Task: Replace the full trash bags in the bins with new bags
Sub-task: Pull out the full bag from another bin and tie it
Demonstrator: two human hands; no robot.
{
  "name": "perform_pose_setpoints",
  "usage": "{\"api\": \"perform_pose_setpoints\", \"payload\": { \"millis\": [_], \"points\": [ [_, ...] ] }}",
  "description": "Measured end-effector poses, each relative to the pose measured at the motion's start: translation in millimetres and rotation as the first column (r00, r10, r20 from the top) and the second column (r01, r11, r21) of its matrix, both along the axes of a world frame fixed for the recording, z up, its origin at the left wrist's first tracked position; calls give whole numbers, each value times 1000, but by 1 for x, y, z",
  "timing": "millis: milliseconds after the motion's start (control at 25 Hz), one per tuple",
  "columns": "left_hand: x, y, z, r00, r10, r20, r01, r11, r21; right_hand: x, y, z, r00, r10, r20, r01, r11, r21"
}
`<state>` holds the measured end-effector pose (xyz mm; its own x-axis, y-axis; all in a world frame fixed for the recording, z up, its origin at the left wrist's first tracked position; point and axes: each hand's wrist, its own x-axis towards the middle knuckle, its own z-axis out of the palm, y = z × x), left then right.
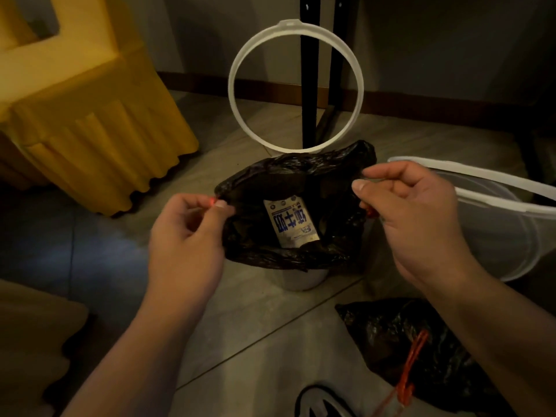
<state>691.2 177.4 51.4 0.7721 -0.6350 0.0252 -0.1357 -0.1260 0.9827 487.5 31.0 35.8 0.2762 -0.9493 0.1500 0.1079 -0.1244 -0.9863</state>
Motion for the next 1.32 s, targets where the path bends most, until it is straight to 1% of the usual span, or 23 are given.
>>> {"api": "perform_pose_setpoints", "payload": {
  "millis": [80, 160, 280, 360, 440, 520, 560, 680, 720, 760, 800, 840, 880, 920, 960, 1040, 1120, 1200, 1240, 1280, 1320],
  "points": [
    [-8, -4, 9, 998, -49, 39, 49, 999, -9, -1, 4, 9, 999, 35, 26, -34, 998, -49],
    [-16, -8, 18, 993, -108, 51, 110, 993, -37, 0, 9, 17, 994, 104, 33, -100, 989, -106],
    [-29, -18, 30, 976, -216, 32, 218, 972, -88, 9, 19, 24, 974, 227, -11, -225, 960, -165],
    [-39, -25, 36, 956, -292, -34, 285, 948, -139, 16, 23, 25, 948, 316, -49, -319, 928, -194],
    [-45, -31, 40, 932, -346, -107, 329, 932, -151, 22, 26, 26, 929, 351, -119, -370, 893, -255],
    [-45, -34, 43, 923, -356, -147, 342, 933, -112, 24, 25, 29, 921, 338, -194, -386, 863, -327],
    [-44, -35, 44, 916, -359, -180, 347, 933, -99, 24, 25, 30, 916, 345, -206, -398, 848, -351],
    [-40, -34, 45, 870, -359, -339, 339, 933, -120, 27, 26, 37, 883, 407, -233, -469, 789, -396],
    [-39, -33, 47, 849, -352, -394, 320, 936, -146, 27, 27, 41, 881, 389, -271, -472, 769, -431],
    [-37, -33, 49, 827, -342, -447, 296, 940, -172, 27, 27, 45, 896, 320, -308, -439, 746, -502],
    [-35, -34, 52, 804, -334, -492, 273, 942, -193, 26, 27, 47, 922, 221, -319, -375, 716, -588],
    [-33, -35, 56, 787, -334, -519, 263, 942, -207, 24, 26, 49, 947, 130, -294, -298, 699, -650],
    [-30, -36, 59, 777, -343, -527, 269, 939, -215, 23, 25, 50, 964, 86, -251, -237, 707, -666],
    [-28, -39, 63, 774, -360, -522, 289, 933, -215, 22, 23, 50, 971, 80, -225, -212, 721, -660],
    [-26, -42, 67, 773, -378, -510, 317, 926, -206, 21, 22, 50, 971, 68, -230, -209, 712, -671],
    [-25, -47, 73, 768, -416, -488, 382, 908, -173, 22, 21, 52, 954, 15, -300, -240, 637, -732],
    [-25, -51, 79, 758, -441, -481, 435, 891, -130, 23, 18, 60, 915, -31, -403, -326, 532, -781],
    [-22, -54, 84, 774, -425, -469, 437, 895, -91, 28, 14, 69, 831, -172, -530, -435, 393, -810],
    [-19, -56, 86, 783, -419, -459, 433, 898, -81, 31, 11, 71, 792, -233, -564, -474, 347, -809],
    [-17, -56, 88, 785, -424, -452, 440, 895, -77, 34, 9, 70, 782, -252, -570, -480, 341, -809],
    [-15, -57, 89, 776, -439, -454, 455, 887, -79, 37, 8, 69, 805, -230, -547, -446, 374, -813]
  ]
}}
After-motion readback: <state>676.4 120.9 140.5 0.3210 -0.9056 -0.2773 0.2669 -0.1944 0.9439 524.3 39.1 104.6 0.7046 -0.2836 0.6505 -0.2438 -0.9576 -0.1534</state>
